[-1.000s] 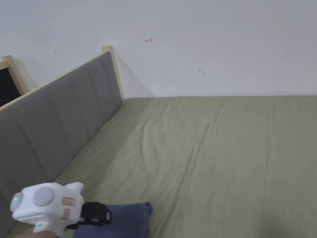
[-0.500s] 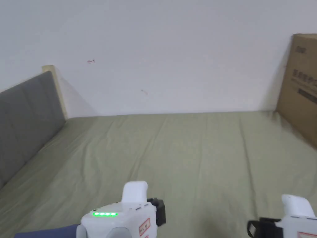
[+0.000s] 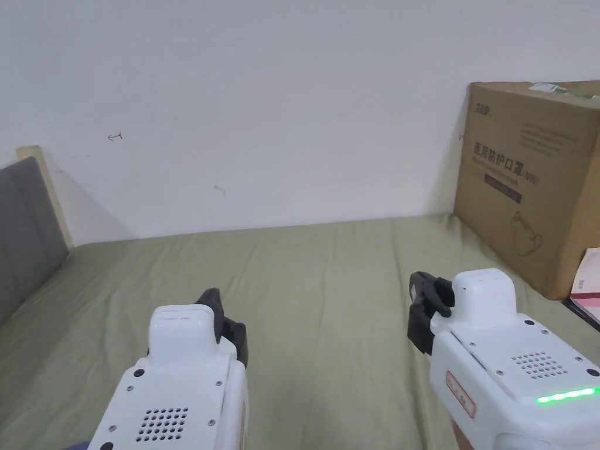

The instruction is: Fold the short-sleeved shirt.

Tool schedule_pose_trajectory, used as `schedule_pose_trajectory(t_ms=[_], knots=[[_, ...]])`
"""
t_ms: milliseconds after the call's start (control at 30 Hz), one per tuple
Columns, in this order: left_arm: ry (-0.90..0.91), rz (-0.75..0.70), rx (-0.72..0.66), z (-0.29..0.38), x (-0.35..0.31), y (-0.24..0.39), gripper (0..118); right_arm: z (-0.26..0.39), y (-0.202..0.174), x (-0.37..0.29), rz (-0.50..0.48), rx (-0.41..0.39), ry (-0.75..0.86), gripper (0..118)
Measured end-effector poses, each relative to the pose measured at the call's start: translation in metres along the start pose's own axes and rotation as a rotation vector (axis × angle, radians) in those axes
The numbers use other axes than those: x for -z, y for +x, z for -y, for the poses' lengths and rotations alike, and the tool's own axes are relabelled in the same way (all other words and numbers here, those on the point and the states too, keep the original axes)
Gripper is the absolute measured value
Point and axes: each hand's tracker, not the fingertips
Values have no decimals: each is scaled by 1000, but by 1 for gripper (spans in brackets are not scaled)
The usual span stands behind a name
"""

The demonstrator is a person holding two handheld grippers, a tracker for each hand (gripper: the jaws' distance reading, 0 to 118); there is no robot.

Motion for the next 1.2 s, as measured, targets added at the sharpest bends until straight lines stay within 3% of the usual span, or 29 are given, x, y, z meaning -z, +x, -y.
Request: schedule_pose_trajectory(t_ms=[33,67,133,167,233,267,367,433,633,1200], knots=[[5,1,-11,-3,-2,1,0,0,-1,0,24,9,-4,1],[9,-6,-13,-4,-4,1,2,1,-2,2,35,8,-13,10],[6,6,-19,-6,-7,-2,22,4,0,1,23,31,-30,66],[-2,13,-25,-7,-5,-4,52,6,-1,1,30,35,-35,90],[-29,-10,-50,-5,-4,-4,102,7,-2,-3,37,32,-29,92],[-27,-17,-72,-3,-4,-6,116,8,-2,-4,35,32,-29,94],[-19,-22,-106,-1,-5,-10,116,7,-7,-6,56,15,-37,112],[-39,-35,-99,-1,-2,-12,116,6,-9,-9,67,3,-28,117],[-39,-25,-81,-2,-2,-18,115,4,-14,-14,53,-40,-2,117],[-92,-11,-105,-3,5,-24,115,6,-11,-7,56,-1,-48,117]])
